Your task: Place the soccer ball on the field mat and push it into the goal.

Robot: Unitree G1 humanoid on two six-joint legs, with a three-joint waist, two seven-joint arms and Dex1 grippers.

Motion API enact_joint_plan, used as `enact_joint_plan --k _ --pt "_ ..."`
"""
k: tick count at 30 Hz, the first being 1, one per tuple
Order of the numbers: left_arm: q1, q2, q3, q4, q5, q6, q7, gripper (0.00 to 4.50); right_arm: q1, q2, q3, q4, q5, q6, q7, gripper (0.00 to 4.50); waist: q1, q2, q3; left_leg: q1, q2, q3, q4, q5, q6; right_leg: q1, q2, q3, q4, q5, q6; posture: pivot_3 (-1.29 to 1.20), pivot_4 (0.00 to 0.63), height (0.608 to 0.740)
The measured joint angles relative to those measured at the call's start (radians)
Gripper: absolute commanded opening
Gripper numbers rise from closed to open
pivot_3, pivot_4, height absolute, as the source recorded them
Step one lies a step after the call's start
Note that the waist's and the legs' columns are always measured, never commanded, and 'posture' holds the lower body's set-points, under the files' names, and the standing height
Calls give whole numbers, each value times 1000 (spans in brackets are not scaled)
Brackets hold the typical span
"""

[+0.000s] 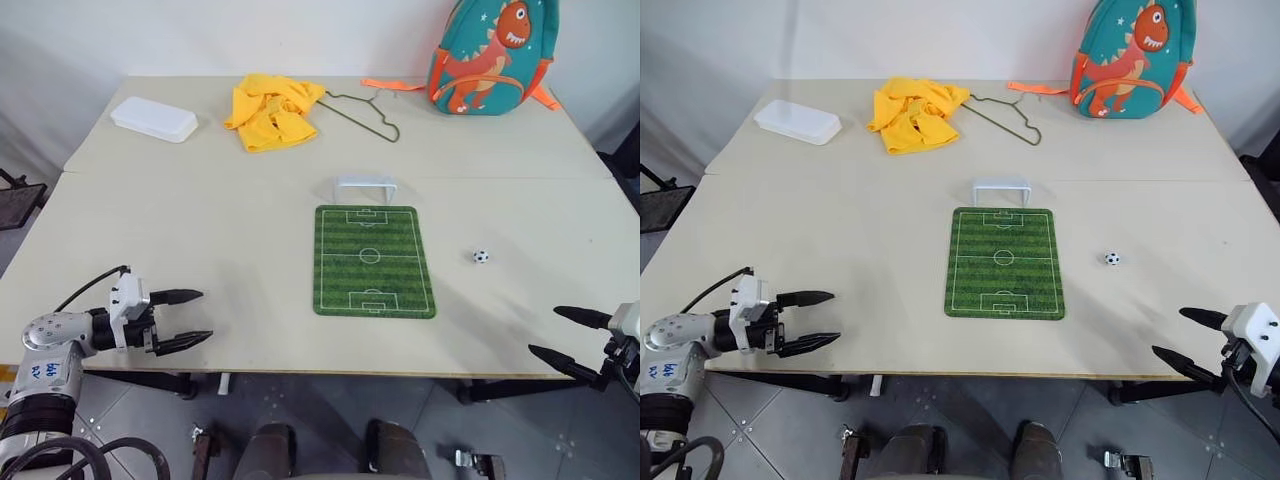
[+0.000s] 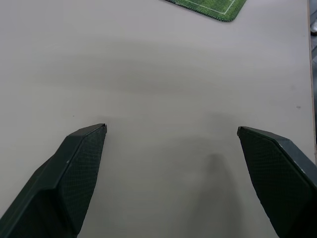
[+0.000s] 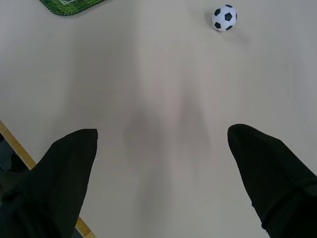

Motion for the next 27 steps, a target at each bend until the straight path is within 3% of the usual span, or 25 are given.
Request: enact_joint_plan --k 7,14,21,27 --pt "-12 -13 -1 1 0 9 18 4500 -2 0 -1 -27 6 29 -39 4438 0 0 0 0 0 0 0 0 0 0 0 0 1 0 0 0 150 740" --pt "-37 -23 1 -27 -7 70 60 4500 -22 22 -6 -198 36 217 -191 4438 2 0 0 0 0 0 1 0 0 0 0 0 2 0 0 0 150 740" --pt "-145 -72 3 -36 -46 79 60 4500 -184 91 50 -323 69 368 -359 4438 1 0 0 -1 0 0 2 0 0 -1 0 0 2 0 0 0 150 740" --pt "-208 -123 0 -40 -70 19 -3 4500 -396 96 175 -191 23 397 -392 4438 -1 0 0 -1 0 1 4 0 0 -2 0 1 3 0 0 0 150 740"
